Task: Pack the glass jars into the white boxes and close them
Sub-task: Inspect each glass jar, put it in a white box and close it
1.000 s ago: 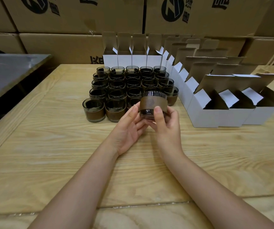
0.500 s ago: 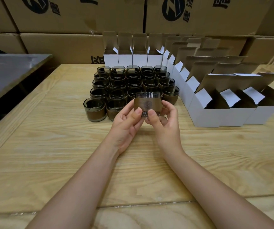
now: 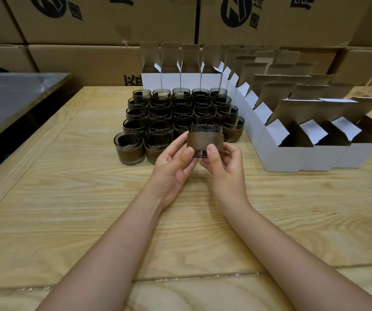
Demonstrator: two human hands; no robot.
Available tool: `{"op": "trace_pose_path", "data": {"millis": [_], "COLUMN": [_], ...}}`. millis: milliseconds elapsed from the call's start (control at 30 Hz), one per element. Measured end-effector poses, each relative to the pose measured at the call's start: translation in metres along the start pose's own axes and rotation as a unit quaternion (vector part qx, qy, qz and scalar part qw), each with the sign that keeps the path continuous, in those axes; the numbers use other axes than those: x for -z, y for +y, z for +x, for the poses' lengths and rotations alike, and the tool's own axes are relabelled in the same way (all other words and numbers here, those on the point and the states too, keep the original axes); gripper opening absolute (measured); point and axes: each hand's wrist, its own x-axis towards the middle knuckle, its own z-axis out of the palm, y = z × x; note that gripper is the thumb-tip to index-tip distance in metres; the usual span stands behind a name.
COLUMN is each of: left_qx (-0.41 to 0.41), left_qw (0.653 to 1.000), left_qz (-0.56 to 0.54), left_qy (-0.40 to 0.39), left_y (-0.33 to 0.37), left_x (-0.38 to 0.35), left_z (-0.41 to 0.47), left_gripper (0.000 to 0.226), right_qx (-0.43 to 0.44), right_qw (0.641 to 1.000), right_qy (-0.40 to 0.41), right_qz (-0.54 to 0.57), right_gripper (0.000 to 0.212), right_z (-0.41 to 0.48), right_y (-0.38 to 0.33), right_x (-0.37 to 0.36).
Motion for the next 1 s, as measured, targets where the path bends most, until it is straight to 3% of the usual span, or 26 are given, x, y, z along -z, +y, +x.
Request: {"op": "trace_pose_path", "data": {"millis": [67,167,267,367,567,767,1000], "left_qx": [0.004,0.016,0.021,0.009,-0.025,-0.040,-0.062], "left_qw": [1.000,0.999,0.998,0.998,0.998,0.995,0.992], "left_qz": [0.005,0.017,0.043,0.054,0.063,0.089,0.105], "left_qy": [-0.007,-0.024,-0.046,-0.035,-0.016,-0.008,0.015], "left_y": [0.000,-0.001,-0.004,-0.007,-0.007,-0.011,-0.012], "left_x": [-0.002,0.000,0.004,0.007,0.005,0.005,0.003], "left_z": [0.000,0.001,0.002,0.003,0.003,0.005,0.004], "left_gripper": [0.122,0.115,0.077,0.045,0.056,0.055,0.086], "right_qx": [-0.012,-0.015,-0.013,-0.007,0.032,0.025,-0.031], "right_qw": [0.999,0.999,0.999,0.999,0.998,0.999,0.998], "right_qy": [0.000,-0.005,-0.019,-0.031,-0.030,-0.024,-0.028], "right_qz": [0.030,0.052,0.050,0.020,-0.047,-0.024,0.053], "right_gripper": [0.022,0.035,0.056,0.054,0.040,0.061,0.038], "right_z": [0.001,0.002,0.001,0.001,0.002,0.003,0.007], "right_y": [0.000,0.001,0.001,0.002,0.001,0.005,0.007], "right_x": [0.000,-0.001,-0.003,-0.003,0.000,-0.002,0.000]}}
